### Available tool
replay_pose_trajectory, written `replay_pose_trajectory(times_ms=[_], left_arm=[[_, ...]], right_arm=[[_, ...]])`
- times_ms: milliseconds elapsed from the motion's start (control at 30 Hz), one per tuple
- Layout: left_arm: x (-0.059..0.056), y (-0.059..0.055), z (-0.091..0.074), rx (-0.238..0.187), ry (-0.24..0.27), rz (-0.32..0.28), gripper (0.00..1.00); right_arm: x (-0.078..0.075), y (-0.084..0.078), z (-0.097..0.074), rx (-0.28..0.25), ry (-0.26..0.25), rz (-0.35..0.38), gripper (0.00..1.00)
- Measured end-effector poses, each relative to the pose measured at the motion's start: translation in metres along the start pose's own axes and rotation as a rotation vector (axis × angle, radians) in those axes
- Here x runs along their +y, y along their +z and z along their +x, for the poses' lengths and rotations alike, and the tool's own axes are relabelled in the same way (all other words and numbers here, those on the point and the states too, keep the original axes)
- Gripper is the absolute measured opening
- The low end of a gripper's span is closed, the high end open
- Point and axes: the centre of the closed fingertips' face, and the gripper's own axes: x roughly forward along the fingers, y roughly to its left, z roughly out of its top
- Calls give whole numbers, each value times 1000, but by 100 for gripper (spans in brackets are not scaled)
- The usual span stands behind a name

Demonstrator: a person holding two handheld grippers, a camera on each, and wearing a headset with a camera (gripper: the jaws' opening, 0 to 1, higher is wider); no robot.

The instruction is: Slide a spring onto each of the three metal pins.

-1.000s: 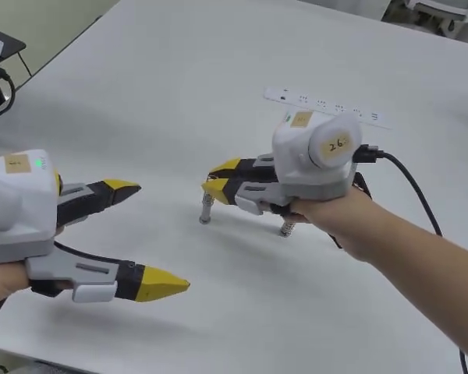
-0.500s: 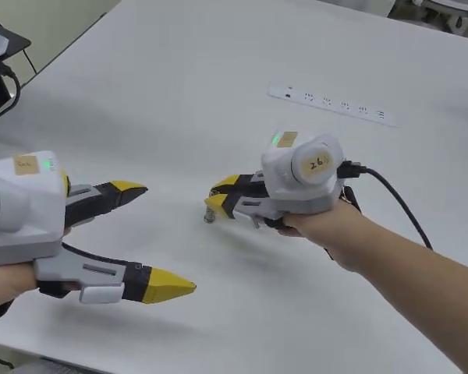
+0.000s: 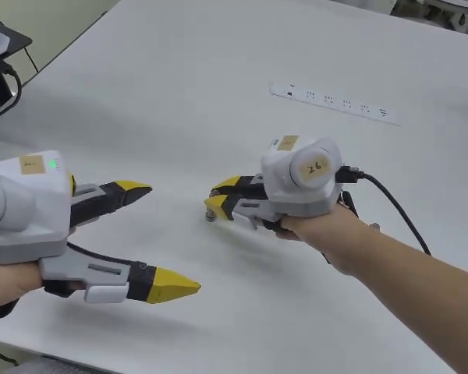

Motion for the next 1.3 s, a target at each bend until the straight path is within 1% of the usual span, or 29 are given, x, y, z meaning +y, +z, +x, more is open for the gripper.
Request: replay_pose_trajectory(times_ms=[167,267,333,500,667,733,767,800,933,1067,1100,1167,1233,1300], left_arm=[[-1,2,1,0,-1,2,95],[-2,4,0,-5,-2,3,95],[-2,5,0,-5,0,6,95],[0,14,0,-21,5,10,96],[-1,21,1,-30,3,15,96],[-2,22,2,-30,2,18,96],[-1,23,2,-31,3,17,96],[-1,24,3,-34,3,16,96],[-4,29,6,-42,-4,15,96],[-6,35,9,-61,-12,6,96],[-6,36,10,-63,-13,6,96],[-8,39,12,-66,-15,10,96],[-9,40,14,-66,-21,13,96],[-10,41,15,-64,-26,18,96]], right_arm=[[0,0,-2,8,-2,7,14],[0,3,-5,3,-3,10,15],[0,7,-8,-6,-7,6,15],[2,15,-20,-28,-7,0,17],[6,19,-39,-63,-6,3,22],[7,19,-48,-88,-10,26,24],[8,20,-53,-110,-9,64,26],[8,20,-57,-121,-10,76,28],[7,16,-74,-131,-28,62,33],[5,15,-87,-149,-44,74,39],[5,15,-93,-159,-53,78,40],[6,15,-102,-183,-59,86,42],[9,13,-107,-190,-59,92,45],[11,9,-113,-191,-67,77,45]])
